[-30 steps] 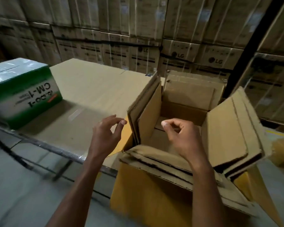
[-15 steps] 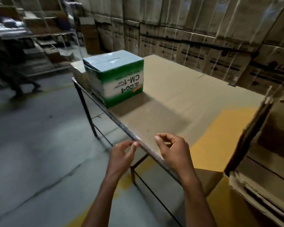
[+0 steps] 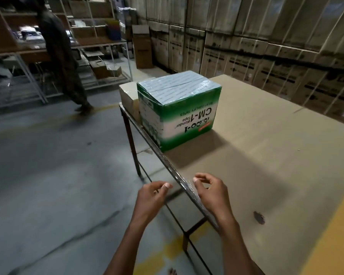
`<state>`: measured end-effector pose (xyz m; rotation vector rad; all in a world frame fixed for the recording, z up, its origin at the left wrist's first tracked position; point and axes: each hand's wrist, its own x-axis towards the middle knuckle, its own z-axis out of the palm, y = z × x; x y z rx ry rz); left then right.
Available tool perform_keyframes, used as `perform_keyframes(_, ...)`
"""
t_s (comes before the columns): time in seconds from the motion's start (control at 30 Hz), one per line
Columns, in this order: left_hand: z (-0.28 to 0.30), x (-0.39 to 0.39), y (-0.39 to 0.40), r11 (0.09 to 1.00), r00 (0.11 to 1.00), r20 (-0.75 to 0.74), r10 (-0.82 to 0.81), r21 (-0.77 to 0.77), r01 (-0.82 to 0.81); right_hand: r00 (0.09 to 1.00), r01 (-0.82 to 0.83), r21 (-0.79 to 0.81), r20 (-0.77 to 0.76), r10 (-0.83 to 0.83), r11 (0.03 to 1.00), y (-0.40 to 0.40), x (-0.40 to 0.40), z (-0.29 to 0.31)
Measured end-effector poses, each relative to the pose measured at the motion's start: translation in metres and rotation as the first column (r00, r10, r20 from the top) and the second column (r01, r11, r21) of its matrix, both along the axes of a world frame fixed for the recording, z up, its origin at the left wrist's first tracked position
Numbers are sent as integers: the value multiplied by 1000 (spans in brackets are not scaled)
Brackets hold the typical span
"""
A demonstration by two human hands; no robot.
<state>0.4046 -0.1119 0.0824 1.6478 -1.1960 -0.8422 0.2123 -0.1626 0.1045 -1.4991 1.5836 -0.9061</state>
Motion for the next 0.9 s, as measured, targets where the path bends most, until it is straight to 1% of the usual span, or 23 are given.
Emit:
perform_keyframes(0.07, 4, 17, -32, 1000, 1000, 17, 4, 16, -5, 1000, 3, 8, -7, -3, 1000, -34, 17, 1)
perform_keyframes(0.17, 11, 44, -85, 1000, 999, 32, 13, -11, -12, 1000, -16, 2, -14, 16, 1000, -84, 40, 10)
perform_keyframes(0.3, 25, 80, -155, 1000, 1000, 27, 7, -24, -6, 999, -25, -54, -42, 23, 998, -147, 70, 28)
perform_keyframes(0.4, 39, 108, -205, 997, 999, 40, 3, -75, 0, 999, -25, -116, -50, 19, 993, -188, 95, 42)
perform_keyframes(0.53, 53, 151, -274, 985, 997, 75, -28, -170, 40, 992, -38, -212, -125, 12, 976, -240, 135, 54)
perform_keyframes(0.63, 53, 181, -324, 970, 993, 103, -57, -229, 80, 979, 9, -266, -192, -62, 964, -269, 165, 59)
perform_keyframes(0.77, 52, 214, -383, 947, 993, 99, -62, -308, 89, 945, 91, -280, -279, -171, 956, -298, 201, 58)
perform_keyframes(0.83, 47, 230, -412, 939, 992, 125, -29, -336, 70, 919, 127, -255, -333, -211, 959, -310, 217, 56)
perform_keyframes(0.9, 43, 243, -434, 943, 997, 71, 7, -334, 17, 893, 166, -225, -379, -244, 960, -318, 232, 55)
